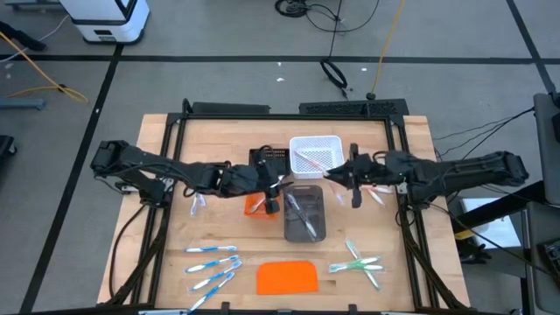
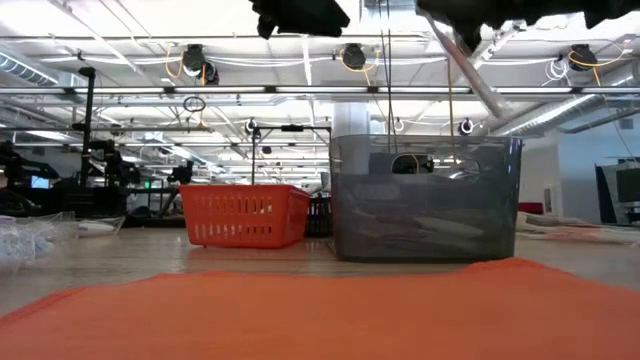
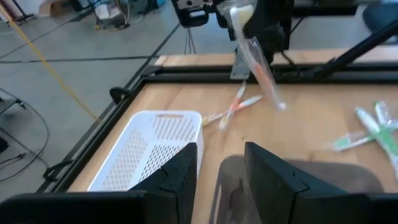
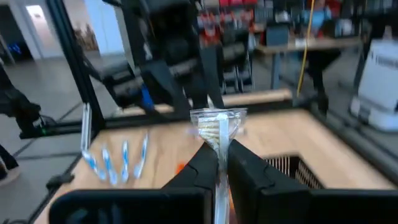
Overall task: Pick & Place Toothbrushes
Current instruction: Put the orange toothbrush into the white bin
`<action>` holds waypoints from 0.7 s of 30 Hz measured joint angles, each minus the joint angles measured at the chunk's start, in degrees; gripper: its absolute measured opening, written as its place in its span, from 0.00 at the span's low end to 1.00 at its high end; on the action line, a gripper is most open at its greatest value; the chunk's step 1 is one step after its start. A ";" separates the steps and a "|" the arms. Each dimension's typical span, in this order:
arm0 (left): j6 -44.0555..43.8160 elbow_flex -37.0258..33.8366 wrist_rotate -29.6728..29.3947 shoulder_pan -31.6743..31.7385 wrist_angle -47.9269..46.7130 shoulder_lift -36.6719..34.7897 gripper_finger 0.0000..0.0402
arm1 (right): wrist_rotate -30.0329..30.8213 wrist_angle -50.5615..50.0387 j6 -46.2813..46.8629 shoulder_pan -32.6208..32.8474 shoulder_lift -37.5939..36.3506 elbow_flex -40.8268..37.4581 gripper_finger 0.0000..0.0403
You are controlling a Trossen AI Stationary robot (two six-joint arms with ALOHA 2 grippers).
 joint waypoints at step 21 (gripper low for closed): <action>0.39 0.00 20.72 5.83 19.15 5.54 0.34 | -2.86 20.87 -8.68 0.69 6.09 -0.02 0.03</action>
